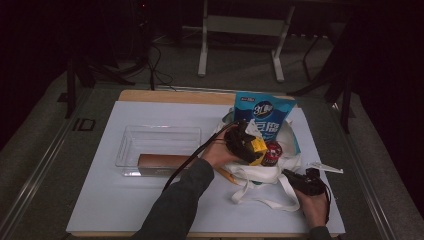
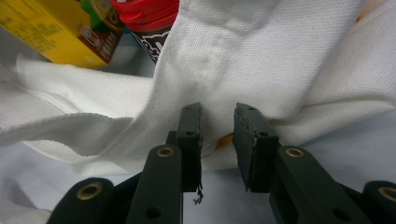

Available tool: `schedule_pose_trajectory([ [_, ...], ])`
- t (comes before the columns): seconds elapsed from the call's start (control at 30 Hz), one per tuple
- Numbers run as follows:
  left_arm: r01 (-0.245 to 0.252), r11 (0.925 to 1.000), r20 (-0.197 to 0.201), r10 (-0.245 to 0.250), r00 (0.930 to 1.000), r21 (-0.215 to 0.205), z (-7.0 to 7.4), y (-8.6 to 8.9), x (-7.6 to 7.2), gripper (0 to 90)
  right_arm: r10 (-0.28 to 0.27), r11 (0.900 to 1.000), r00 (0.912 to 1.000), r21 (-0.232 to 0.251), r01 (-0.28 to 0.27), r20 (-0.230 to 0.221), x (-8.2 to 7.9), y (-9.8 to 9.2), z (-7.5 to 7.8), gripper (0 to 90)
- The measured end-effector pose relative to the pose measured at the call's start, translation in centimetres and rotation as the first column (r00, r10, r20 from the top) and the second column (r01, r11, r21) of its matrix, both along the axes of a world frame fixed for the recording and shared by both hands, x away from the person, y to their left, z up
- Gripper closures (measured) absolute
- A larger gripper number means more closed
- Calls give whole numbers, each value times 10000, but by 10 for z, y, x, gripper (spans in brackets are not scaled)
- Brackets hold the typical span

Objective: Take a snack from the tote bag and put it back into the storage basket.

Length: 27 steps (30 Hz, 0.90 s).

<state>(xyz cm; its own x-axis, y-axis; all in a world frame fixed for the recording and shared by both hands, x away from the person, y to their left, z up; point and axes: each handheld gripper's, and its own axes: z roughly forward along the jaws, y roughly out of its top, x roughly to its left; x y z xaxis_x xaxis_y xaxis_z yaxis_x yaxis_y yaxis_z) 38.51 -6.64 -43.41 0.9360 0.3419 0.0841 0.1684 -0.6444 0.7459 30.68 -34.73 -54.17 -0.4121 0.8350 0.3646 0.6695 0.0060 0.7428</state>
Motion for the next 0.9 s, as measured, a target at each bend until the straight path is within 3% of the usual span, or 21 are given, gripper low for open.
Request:
schedule_pose_trajectory([
  [0.47,-334,9983,107,340,9994,-470,20,21,-3,288,-9,10000,10000,4,9,0,0,0,0,719],
  [0.9,-257,9965,337,285,9990,-801,40,36,-12,288,-12,10000,10000,-1,12,0,0,0,0,719],
])
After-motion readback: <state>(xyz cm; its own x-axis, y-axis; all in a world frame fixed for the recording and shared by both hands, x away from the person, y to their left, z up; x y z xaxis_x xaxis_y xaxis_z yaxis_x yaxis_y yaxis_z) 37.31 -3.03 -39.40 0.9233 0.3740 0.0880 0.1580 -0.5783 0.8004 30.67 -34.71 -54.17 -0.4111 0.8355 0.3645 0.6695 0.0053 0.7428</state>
